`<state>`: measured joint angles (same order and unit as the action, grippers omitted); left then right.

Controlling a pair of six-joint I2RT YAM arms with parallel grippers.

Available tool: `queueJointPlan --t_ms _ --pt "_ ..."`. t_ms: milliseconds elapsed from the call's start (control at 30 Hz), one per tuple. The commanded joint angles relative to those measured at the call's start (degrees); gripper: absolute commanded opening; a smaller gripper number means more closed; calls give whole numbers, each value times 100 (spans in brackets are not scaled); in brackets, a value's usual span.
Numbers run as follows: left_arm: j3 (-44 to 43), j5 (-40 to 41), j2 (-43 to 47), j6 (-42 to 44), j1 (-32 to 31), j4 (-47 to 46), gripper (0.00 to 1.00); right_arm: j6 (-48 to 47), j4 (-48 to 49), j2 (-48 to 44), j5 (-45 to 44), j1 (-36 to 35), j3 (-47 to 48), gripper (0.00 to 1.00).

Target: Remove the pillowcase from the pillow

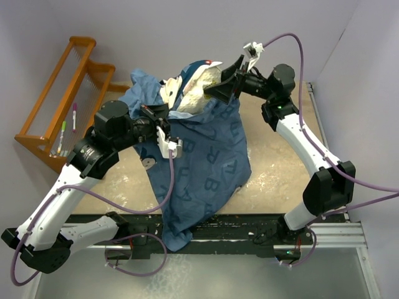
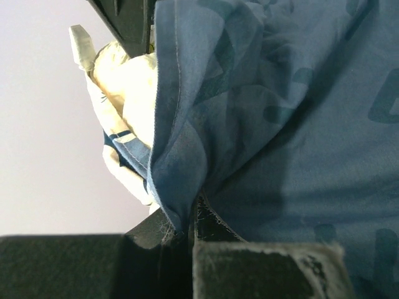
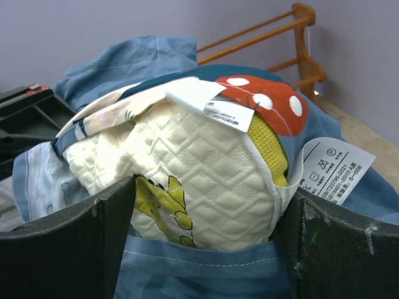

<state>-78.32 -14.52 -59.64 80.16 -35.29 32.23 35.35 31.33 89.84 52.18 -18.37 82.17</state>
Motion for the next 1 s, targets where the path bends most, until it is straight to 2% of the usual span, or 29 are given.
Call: queueJointPlan --t_ms 0,33,100,167,200,233,267,333,367,400,433,533,600,733,833,967 --pt "-353 -244 92 274 -74 -890 0 -167 315 -268 757 -397 340 83" --pt "-350 -248 85 278 -72 -897 0 -192 289 -311 731 -403 243 78" --pt "-342 -240 69 272 -81 -896 0 -219 193 -421 564 -404 72 60" --pt "-333 -178 67 233 -92 -898 0 -475 -5 -603 262 -404 -58 34" --pt "-341 -141 72 189 -92 -889 0 -719 -166 -719 5 -404 -85 14" --pt "-349 -109 67 98 -101 -872 2 -1015 -350 -828 -260 -411 -83 1" --pt "-405 -96 62 -24 -104 -806 15 -1237 -490 -944 -562 -424 -57 0" --pt "-731 -118 -15 -421 -102 -473 66 -1697 -848 -1066 -1033 -447 145 0" --pt "-921 -147 -59 -755 -110 -359 86 -1994 -1093 -1102 -1328 -491 312 0" --pt "-1175 -176 -126 -1124 -120 -241 96 -2358 -1298 -1123 -1670 -563 456 0" --pt "-1474 -240 -217 -1475 -123 -32 100 -2632 -1416 -1122 -2131 -646 601 0" --pt "-3026 -328 -830 -2711 -134 782 99 -3100 -1473 -1012 -2975 -769 1071 0" --pt "-4151 -306 -1309 -3405 -134 1168 99 -3315 -1167 -995 -3317 -881 1192 0" --pt "-5523 -427 -1938 -4188 -129 1429 97 -3665 -708 -973 -3708 -1122 1409 0" --pt "-6165 -452 -2366 -4256 -133 1857 91 -3912 -563 -1031 -3879 -1298 1514 0" --pt "-5871 -549 -2443 -4162 -136 2136 87 -4089 -603 -1140 -3950 -1540 1590 0"
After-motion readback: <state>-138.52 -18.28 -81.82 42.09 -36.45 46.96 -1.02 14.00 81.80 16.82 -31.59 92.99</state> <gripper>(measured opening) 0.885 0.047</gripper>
